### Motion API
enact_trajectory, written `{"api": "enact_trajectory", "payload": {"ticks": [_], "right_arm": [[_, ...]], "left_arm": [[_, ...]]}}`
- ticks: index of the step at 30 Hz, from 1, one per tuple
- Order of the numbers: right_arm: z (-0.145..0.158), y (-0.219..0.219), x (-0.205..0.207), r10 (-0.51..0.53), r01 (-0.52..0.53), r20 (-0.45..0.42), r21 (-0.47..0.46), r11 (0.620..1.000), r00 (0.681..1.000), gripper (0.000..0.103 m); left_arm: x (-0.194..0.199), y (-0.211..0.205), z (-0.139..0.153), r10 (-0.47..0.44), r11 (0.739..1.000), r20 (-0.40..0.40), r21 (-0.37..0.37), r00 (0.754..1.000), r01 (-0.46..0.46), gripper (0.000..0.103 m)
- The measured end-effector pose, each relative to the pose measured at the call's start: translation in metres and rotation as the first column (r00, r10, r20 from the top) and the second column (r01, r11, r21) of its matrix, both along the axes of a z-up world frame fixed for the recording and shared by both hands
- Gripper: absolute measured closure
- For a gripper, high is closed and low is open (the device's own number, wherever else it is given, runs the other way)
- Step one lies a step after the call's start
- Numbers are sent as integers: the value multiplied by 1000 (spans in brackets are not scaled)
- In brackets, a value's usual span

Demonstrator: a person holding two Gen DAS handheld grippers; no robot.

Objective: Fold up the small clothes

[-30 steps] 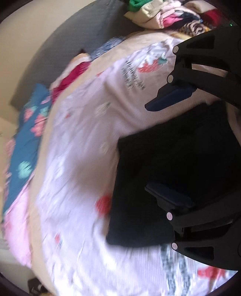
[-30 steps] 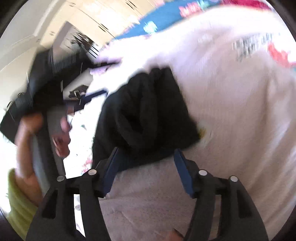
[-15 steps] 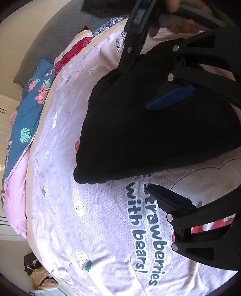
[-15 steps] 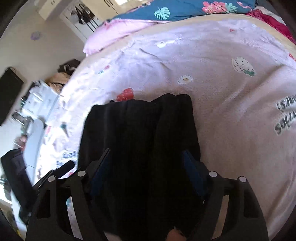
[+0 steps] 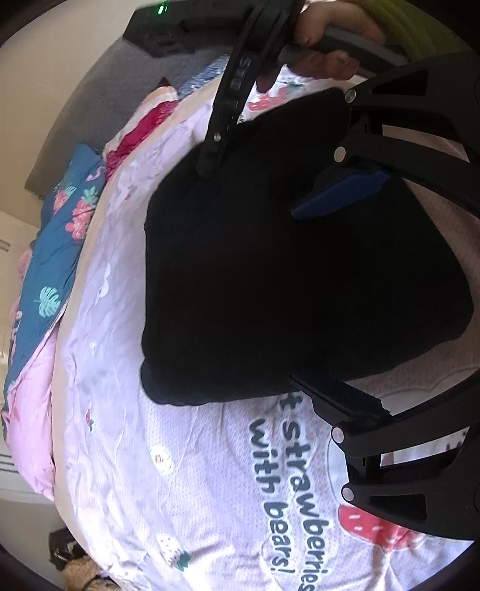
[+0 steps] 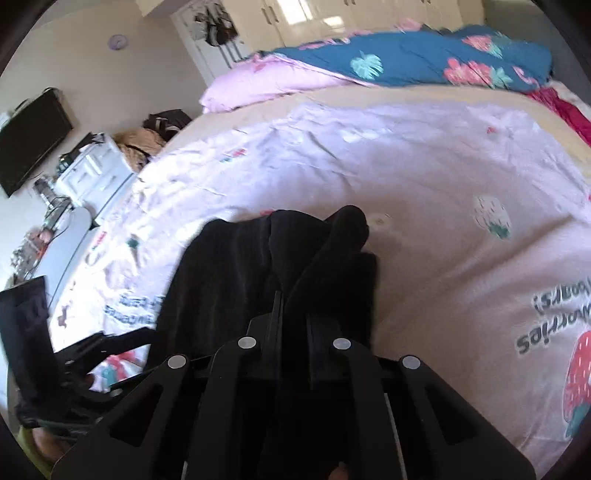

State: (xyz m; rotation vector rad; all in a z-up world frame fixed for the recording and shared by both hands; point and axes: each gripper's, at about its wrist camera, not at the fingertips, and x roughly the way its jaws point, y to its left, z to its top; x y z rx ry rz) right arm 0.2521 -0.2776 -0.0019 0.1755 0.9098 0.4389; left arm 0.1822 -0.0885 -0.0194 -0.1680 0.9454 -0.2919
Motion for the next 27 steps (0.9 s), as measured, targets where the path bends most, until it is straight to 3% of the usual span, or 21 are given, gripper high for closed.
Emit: {"api": "enact_trajectory", "payload": {"ticks": [4,10,12,16,22,23,27], "right_arm": [[-30,-13,1,-24,25,-55,17,1000,998,94],[-45,-20,-5,-62,65,-64,49,997,996,87],[-46,-20,-7,-85,87,-64,42,995,994,75],[-40,-21,-15,-117,116,-42,-15,993,992,61],[-19,-19,-42,-135,140,54,-98,985,989,42],[-16,-19,-46,-137,143,65,-103,984,988,34],[-1,-20,-67,-145,159,119,-112,981,982,31]], "left_arm": [[-4,-14,-3,-25,997,17,71,1000,23,28],[-4,-16,-4,-27,996,16,83,1000,25,27],[-5,-14,-4,-24,997,14,80,1000,23,27],[-6,-12,-5,-14,997,7,73,1000,14,27],[-12,-3,-3,3,999,-5,47,1000,-3,27],[-14,-2,-2,6,999,-2,43,1000,-6,27],[-23,7,3,22,999,6,30,1000,-23,27]]}}
